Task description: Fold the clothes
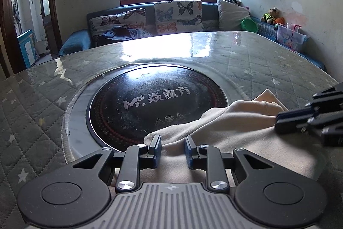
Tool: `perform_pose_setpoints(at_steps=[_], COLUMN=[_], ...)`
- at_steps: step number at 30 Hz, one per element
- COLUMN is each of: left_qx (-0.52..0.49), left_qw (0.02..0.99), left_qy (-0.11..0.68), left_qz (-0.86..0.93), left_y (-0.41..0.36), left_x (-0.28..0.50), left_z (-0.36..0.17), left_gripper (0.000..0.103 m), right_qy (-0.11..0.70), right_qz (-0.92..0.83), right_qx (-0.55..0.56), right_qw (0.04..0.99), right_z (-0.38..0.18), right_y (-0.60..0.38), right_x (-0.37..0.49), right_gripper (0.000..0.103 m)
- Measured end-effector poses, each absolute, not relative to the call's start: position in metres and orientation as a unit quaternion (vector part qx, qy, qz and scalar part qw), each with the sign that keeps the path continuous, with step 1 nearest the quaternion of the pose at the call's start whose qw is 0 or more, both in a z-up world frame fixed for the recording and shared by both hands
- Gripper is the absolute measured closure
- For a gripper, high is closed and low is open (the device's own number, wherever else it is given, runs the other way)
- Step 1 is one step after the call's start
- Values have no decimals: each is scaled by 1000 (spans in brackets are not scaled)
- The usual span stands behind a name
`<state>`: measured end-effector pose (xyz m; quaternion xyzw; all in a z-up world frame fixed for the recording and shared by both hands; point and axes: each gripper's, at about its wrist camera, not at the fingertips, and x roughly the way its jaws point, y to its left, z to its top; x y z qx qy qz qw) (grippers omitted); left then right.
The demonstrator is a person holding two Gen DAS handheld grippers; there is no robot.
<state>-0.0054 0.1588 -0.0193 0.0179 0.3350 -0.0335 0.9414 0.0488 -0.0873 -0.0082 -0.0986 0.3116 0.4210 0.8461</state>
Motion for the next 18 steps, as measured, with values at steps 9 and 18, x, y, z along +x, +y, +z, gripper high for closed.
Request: perform_pose_setpoints(at_steps=[9, 18], left_qx=[35, 90], left_qw=[948, 933], left_qy=[312, 257], left_qz=[-45, -236], left_y=[139, 60], left_x=[-20, -65], left_z=[-2, 3], left_gripper=[63, 63], right_qy=[321, 369], right_qz=[387, 395], right_qx=[-59, -24], right_qw=[862, 841], right_z=[3, -9], right_y=[-118, -124], right_x=[74, 99], right_gripper=[84, 84])
